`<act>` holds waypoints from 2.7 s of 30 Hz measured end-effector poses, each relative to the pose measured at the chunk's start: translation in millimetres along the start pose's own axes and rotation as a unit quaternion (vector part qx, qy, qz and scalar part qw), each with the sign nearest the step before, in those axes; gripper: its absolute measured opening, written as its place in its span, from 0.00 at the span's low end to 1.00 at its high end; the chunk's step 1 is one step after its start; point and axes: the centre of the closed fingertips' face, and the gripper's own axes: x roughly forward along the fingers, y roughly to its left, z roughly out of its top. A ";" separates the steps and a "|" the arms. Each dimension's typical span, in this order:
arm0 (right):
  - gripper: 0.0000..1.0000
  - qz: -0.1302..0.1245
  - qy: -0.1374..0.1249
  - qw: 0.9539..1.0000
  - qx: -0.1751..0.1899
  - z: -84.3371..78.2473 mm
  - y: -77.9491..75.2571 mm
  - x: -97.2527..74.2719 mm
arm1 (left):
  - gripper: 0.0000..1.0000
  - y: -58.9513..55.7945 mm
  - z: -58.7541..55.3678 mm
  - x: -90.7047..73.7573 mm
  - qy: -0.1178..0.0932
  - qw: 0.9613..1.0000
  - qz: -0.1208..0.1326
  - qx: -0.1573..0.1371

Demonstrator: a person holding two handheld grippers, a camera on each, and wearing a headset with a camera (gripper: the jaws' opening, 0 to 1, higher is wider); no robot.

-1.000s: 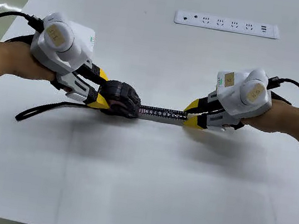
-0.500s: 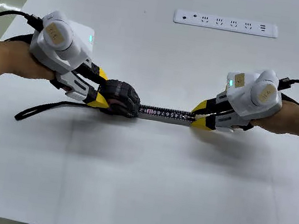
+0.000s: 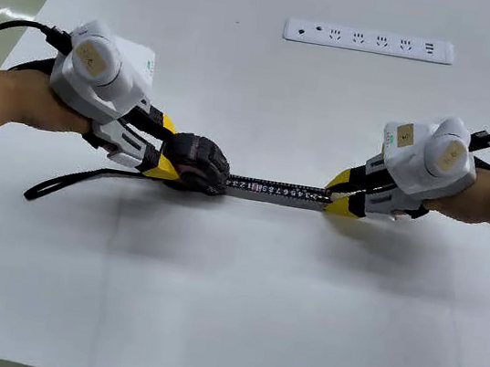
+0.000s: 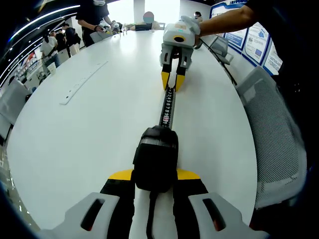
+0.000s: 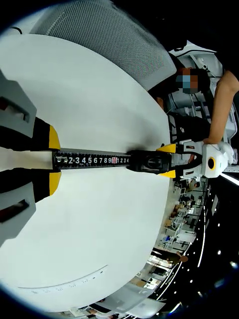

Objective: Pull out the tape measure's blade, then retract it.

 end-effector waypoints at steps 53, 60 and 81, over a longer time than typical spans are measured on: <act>0.07 0.006 0.064 0.998 0.020 -49.0 2.5 -44.2 | 0.23 1.2 0.1 1.4 0.009 1.000 -0.004 0.000; 0.07 0.003 0.069 0.997 0.023 -55.8 2.6 -51.4 | 0.23 1.6 0.3 1.6 0.010 1.000 -0.006 -0.001; 0.07 -0.002 0.090 0.995 0.036 -73.6 4.2 -63.9 | 0.23 2.4 0.6 2.8 0.018 1.000 -0.008 0.003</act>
